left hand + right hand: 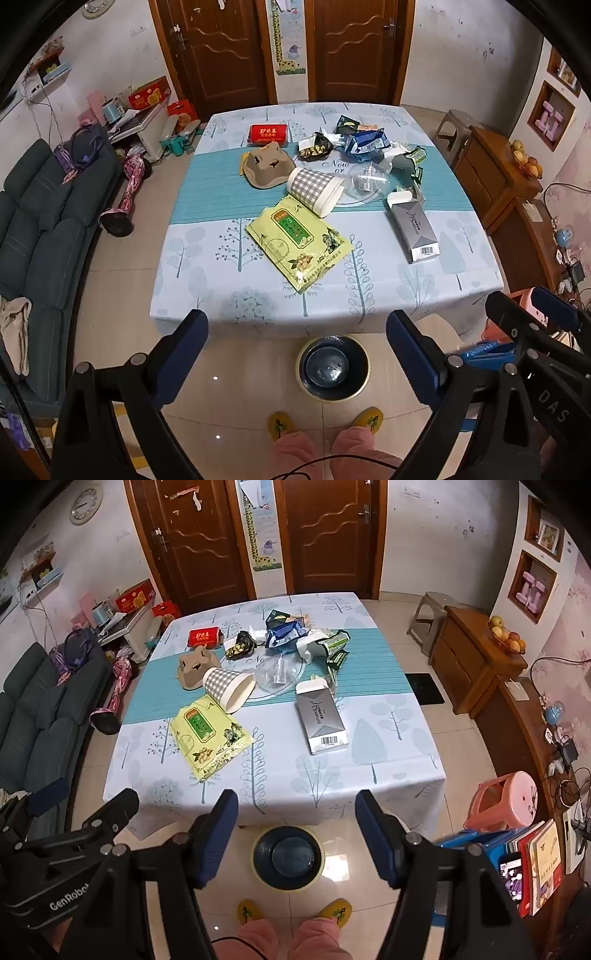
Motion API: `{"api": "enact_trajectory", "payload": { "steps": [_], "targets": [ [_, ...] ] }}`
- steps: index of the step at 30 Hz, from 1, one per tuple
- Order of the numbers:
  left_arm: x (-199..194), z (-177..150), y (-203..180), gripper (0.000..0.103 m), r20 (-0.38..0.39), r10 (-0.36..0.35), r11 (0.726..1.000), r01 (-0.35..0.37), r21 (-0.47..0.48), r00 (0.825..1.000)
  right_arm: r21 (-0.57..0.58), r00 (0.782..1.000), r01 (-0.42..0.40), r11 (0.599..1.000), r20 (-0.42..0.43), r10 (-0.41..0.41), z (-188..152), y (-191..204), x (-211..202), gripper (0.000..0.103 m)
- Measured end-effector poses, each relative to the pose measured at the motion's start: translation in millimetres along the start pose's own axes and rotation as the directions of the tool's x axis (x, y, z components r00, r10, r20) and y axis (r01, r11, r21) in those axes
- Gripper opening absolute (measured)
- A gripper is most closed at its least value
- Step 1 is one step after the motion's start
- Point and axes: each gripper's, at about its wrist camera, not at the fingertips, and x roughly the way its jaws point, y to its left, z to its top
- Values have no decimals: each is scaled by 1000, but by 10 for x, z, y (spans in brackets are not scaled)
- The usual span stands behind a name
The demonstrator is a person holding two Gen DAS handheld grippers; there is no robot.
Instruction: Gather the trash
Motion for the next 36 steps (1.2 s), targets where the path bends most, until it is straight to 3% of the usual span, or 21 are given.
{"api": "enact_trajectory", "payload": {
  "steps": [23, 36],
  "targets": [
    [-43, -24, -71, 95, 5, -27, 1000, 27, 5, 1000, -1, 1000, 3, 1000, 14, -3, -87, 28, -73, 66],
    [-283, 34, -78, 95, 27, -48, 999, 48, 24, 998, 20, 999, 12, 1000, 34, -12, -49, 29, -284, 66]
  ]
}}
